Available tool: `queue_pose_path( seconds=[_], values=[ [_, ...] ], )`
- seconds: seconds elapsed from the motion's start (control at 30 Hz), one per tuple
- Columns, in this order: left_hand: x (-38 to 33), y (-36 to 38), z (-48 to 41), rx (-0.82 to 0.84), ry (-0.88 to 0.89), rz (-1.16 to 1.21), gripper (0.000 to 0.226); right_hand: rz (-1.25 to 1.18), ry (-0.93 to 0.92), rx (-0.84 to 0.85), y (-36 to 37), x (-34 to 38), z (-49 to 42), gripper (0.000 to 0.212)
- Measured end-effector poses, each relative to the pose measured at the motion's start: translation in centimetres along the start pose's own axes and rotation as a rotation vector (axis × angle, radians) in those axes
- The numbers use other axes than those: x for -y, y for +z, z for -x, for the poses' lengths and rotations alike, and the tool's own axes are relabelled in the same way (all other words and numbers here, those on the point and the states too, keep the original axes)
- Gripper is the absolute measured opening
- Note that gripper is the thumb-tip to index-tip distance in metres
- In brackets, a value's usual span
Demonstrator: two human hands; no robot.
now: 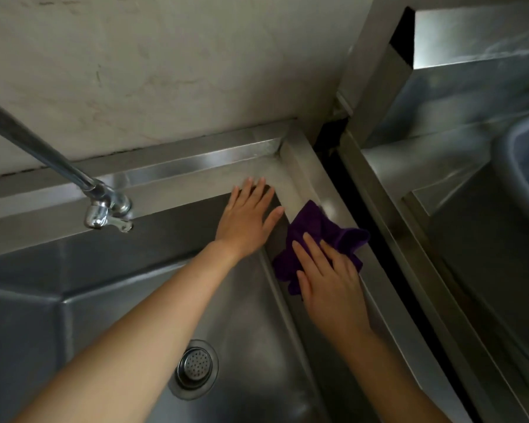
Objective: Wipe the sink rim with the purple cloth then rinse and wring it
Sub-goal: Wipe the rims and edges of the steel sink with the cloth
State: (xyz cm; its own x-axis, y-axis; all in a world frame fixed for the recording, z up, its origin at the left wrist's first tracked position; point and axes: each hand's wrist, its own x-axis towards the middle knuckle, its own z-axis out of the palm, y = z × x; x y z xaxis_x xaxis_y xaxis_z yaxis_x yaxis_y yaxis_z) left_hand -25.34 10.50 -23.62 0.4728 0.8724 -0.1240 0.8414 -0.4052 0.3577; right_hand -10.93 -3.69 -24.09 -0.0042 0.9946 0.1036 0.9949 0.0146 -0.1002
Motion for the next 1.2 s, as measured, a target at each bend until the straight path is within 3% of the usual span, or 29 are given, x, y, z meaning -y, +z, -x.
queue_pose_path(
  seconds=[0.43,0.9,1.2],
  values=[
    [-5.0,2.5,3.4,0.087,0.25,0.016,0.057,0.04,0.099,0.045,-1.8,-0.9,8.8,0.052],
    [-11.3,4.9,12.7,0.23,0.306,-0.064,0.06,-0.049,0.124,-0.014,-3.7,-1.9,19.4,0.047],
    [-15.0,6.0,18.5,0.332,0.411,-0.104,0.061,-0.1,0.331,-0.006,-5.2,-0.9,25.5,0.046]
  ],
)
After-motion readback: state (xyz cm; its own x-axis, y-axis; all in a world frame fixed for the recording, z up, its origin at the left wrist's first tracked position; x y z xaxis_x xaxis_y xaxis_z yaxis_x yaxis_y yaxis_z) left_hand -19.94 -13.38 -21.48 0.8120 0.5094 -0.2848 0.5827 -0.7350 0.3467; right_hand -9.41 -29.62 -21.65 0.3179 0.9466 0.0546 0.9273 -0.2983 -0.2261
